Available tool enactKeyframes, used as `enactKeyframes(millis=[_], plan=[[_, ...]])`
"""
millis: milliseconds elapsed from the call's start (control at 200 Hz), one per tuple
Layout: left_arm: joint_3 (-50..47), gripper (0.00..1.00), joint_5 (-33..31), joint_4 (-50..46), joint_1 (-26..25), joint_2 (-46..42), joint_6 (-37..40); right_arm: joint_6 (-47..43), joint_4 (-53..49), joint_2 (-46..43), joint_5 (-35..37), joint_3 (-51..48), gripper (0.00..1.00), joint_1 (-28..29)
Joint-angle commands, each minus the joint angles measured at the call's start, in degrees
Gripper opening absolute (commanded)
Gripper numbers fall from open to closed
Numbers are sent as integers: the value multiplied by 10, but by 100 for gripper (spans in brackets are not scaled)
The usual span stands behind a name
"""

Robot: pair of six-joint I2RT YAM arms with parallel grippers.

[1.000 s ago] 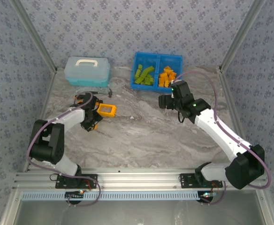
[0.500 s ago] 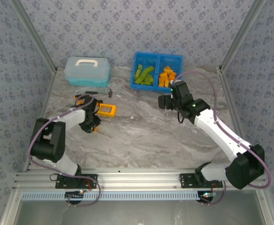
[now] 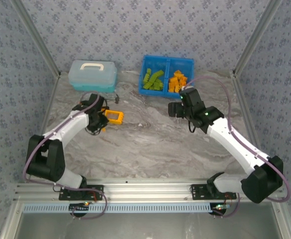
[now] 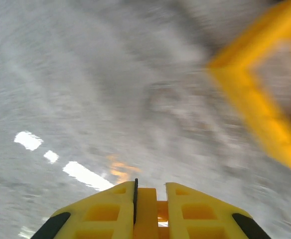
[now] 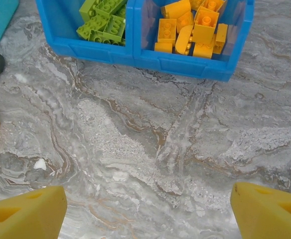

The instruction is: Sort the legos into containers by color

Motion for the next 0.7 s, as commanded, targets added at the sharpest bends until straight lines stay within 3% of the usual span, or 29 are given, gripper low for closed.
enactKeyframes(millis=[0, 165, 325, 420, 545, 605, 695], plan=[[123, 5, -8, 6, -75, 25, -10, 52, -24, -60, 34, -20, 89, 9], [368, 2, -80, 30, -161, 196, 4, 103, -46, -152, 68, -75, 91, 16], [615, 0, -128, 70, -198, 399, 33, 134, -83, -242, 87, -104, 92, 16], [769, 0, -123, 83, -206, 522, 57, 151, -104, -283, 91, -116, 92, 17], [982, 0, -65, 88, -207, 672, 71, 172, -132, -318, 91, -127, 92, 18], [1025, 0, -44, 120, -210, 708, 83, 174, -143, -326, 94, -130, 92, 18], [1001, 0, -46, 196, -217, 711, 125, 176, -150, -332, 93, -135, 93, 17]])
